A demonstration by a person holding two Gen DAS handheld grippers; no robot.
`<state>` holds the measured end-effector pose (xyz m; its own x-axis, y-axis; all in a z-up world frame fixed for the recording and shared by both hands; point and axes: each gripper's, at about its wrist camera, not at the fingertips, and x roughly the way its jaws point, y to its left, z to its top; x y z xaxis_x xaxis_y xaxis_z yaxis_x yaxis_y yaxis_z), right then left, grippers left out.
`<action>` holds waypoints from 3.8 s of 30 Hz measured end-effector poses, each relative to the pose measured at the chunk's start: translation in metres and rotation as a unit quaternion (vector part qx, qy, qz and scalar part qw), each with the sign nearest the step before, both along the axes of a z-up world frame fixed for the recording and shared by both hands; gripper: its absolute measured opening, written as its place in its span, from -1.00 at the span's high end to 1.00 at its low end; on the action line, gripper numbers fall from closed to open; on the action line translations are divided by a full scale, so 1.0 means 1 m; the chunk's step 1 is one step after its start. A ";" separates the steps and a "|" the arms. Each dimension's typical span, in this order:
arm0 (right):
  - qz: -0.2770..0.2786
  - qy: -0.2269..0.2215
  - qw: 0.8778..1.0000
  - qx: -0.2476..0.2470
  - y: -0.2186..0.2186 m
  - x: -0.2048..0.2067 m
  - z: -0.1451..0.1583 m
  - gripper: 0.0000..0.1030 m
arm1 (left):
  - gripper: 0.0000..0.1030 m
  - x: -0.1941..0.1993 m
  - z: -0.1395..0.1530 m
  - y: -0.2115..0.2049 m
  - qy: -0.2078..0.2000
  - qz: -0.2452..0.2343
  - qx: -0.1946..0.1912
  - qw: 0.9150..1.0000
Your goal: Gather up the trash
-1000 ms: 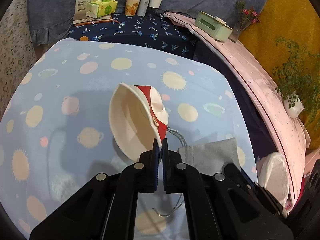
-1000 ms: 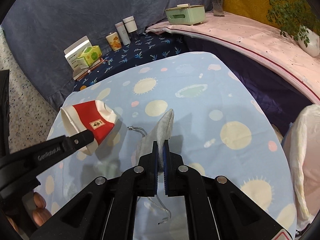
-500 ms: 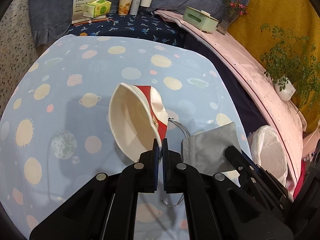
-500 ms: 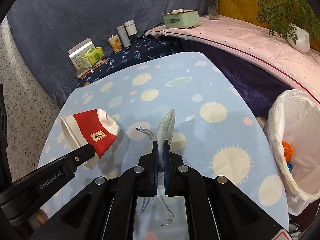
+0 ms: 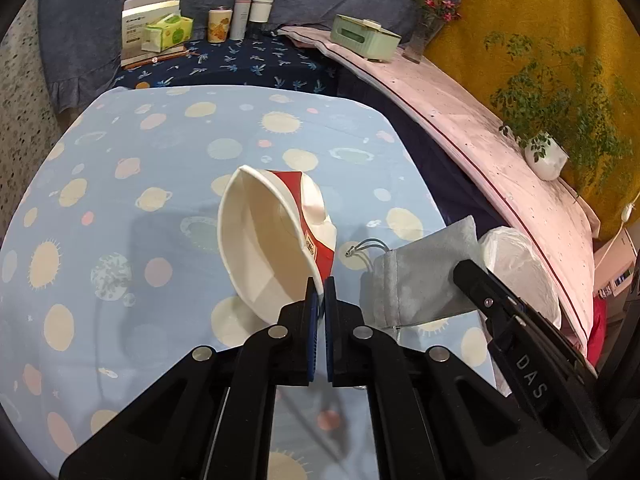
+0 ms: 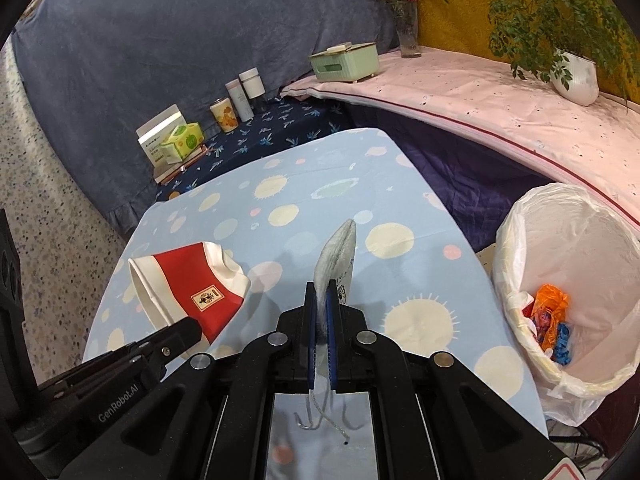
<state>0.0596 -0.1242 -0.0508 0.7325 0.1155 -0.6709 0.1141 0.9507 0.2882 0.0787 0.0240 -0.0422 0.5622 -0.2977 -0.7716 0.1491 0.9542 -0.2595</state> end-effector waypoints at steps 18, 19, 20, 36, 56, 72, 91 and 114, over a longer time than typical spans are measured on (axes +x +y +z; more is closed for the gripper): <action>-0.064 -0.024 0.998 0.012 -0.074 -0.028 0.014 0.91 | 0.95 -0.011 0.010 -0.077 -0.016 -0.073 0.021 0.997; -0.070 -0.025 0.997 0.013 -0.080 -0.030 0.015 0.91 | 0.95 -0.012 0.011 -0.083 -0.018 -0.078 0.023 0.997; -0.075 -0.026 0.997 0.014 -0.086 -0.031 0.016 0.91 | 0.95 -0.013 0.012 -0.090 -0.019 -0.084 0.025 0.996; -0.172 -0.033 0.984 0.016 -0.188 -0.065 0.020 0.91 | 0.95 -0.025 0.022 -0.201 -0.041 -0.198 0.045 0.978; -0.244 -0.013 0.969 0.029 -0.261 -0.087 -0.004 0.91 | 0.94 -0.023 0.000 -0.287 -0.034 -0.301 0.065 0.951; -0.225 0.002 0.974 0.025 -0.252 -0.072 -0.007 0.52 | -0.07 -0.003 -0.008 -0.264 -0.038 -0.248 0.078 0.965; -0.161 0.066 0.983 -0.054 -0.191 -0.070 -0.003 -0.46 | -0.66 -0.017 -0.012 -0.183 -0.068 -0.160 0.145 0.974; -0.152 0.088 0.978 -0.116 -0.171 -0.093 -0.010 -0.87 | -0.82 -0.036 -0.014 -0.166 -0.064 -0.151 0.138 0.977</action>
